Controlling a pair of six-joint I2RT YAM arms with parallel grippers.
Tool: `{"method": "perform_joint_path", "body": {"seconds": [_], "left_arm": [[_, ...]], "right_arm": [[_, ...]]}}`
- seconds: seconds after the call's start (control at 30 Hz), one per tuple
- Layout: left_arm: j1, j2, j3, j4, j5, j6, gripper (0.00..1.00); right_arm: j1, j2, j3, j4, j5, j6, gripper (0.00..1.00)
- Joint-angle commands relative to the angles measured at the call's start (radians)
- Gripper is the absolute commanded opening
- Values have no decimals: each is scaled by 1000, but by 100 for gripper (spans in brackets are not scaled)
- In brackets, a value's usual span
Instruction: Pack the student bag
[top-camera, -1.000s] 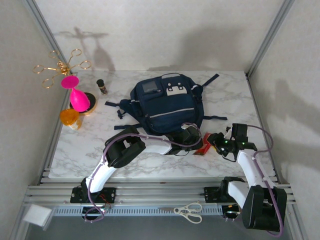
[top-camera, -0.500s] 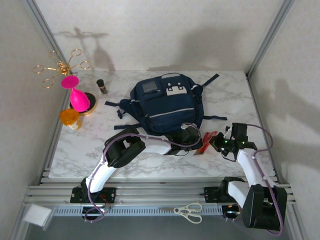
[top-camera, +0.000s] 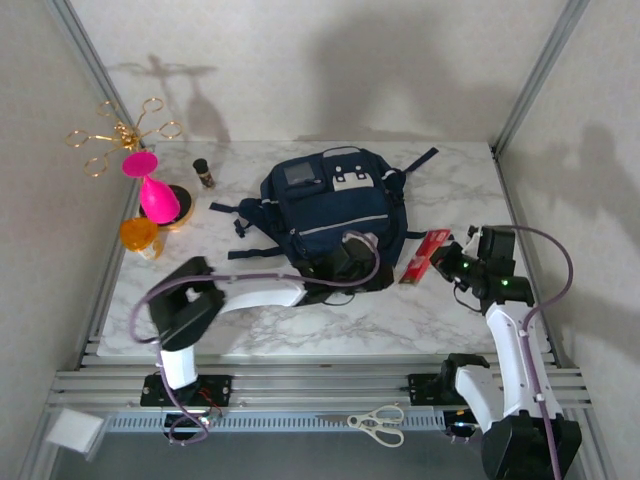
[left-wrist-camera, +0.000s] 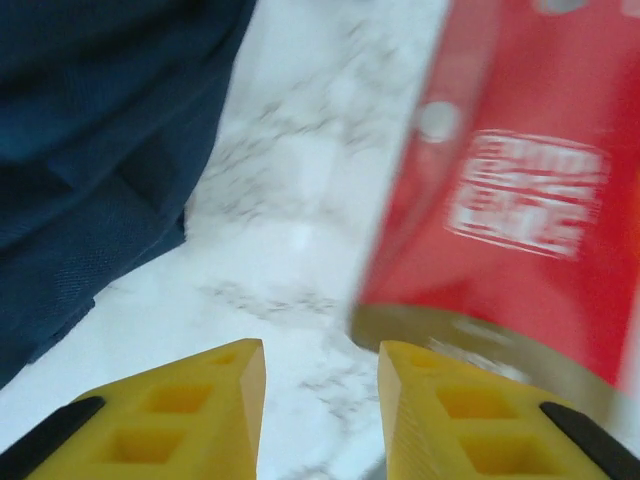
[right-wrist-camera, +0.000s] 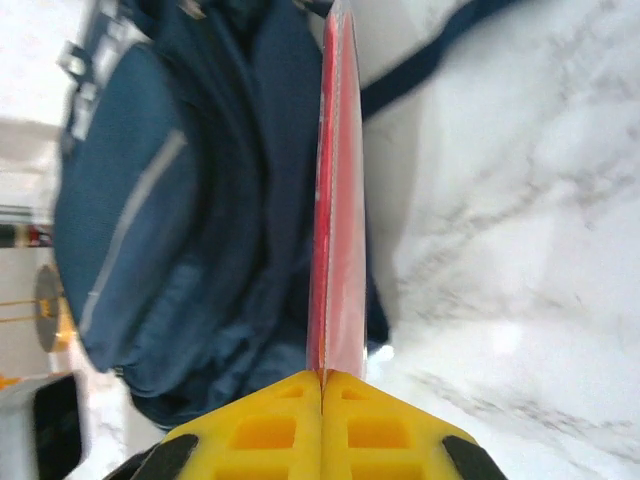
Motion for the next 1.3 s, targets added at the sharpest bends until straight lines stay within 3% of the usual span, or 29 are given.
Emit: {"method": "perform_joint_path", "body": {"seconds": [0.0,0.1,0.17,0.3,0.43,0.7,0.87,1.07,1.27], "left_arm": [[48,-169,3,-176,-108,228,38],[118,-230,21,-286,-168,440,45],[149,-242,28,-314,-156,605,49],[166,-193,50,-387,-210,874,62],[166,-131,31,-337,-319,999,68],[186,-55,32,-253,-383,1083,71],[220,-4,81,-257,-369,1091,65],[244,0,119,-259,-364,1104,48],[259,-10,164,-278,-340,1110,22]], "right_arm": [[7,-1,42,0,-96,10,0],[7,25,73,36,-183,1,0],[7,37,59,115,-306,14,0],[6,61,87,95,-259,-8,0],[2,76,88,85,-216,-28,0],[-1,56,23,145,-227,14,0],[-1,53,3,201,-275,54,0],[-1,50,0,178,-241,32,0],[1,43,-7,165,-248,6,0]]}}
